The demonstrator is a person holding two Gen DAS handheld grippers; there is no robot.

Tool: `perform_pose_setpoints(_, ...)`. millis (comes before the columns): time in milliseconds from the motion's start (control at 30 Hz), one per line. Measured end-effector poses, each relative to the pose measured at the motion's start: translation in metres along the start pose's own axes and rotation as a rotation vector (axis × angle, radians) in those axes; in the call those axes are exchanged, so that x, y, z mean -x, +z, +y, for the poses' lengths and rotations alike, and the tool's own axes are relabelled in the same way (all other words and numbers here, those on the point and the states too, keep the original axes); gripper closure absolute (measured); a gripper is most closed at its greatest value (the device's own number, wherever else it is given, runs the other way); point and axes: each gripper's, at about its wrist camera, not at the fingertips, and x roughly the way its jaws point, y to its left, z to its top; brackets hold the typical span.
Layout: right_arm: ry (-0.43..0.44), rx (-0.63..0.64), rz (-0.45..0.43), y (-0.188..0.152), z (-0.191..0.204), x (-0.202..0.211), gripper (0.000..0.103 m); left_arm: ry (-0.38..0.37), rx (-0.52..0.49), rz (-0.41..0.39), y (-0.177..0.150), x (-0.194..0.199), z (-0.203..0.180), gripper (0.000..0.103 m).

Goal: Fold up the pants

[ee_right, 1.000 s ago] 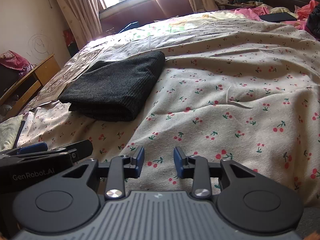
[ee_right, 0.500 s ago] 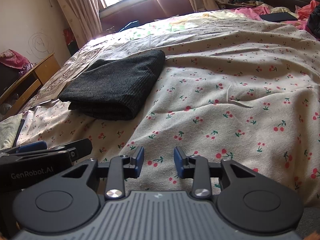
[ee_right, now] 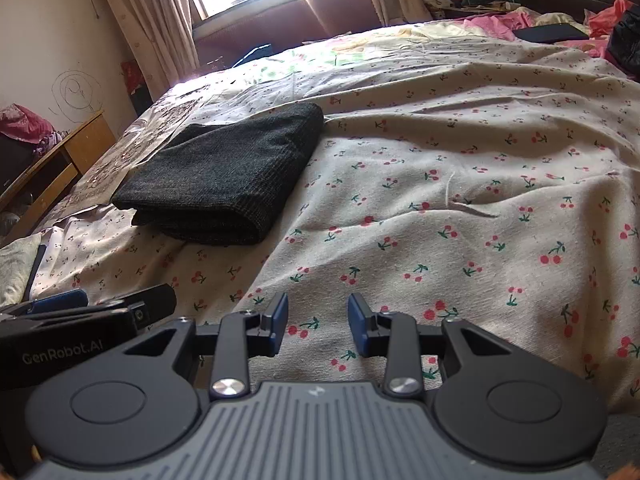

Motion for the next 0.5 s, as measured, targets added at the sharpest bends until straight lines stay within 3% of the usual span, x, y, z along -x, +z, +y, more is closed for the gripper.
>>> perform_pose_setpoints(500,0.03,0.012,0.004,0.0015,0.0022,0.0029,0.068,0.049,-0.043,0.03,-0.0011,-0.0062,-0.0052,0.0)
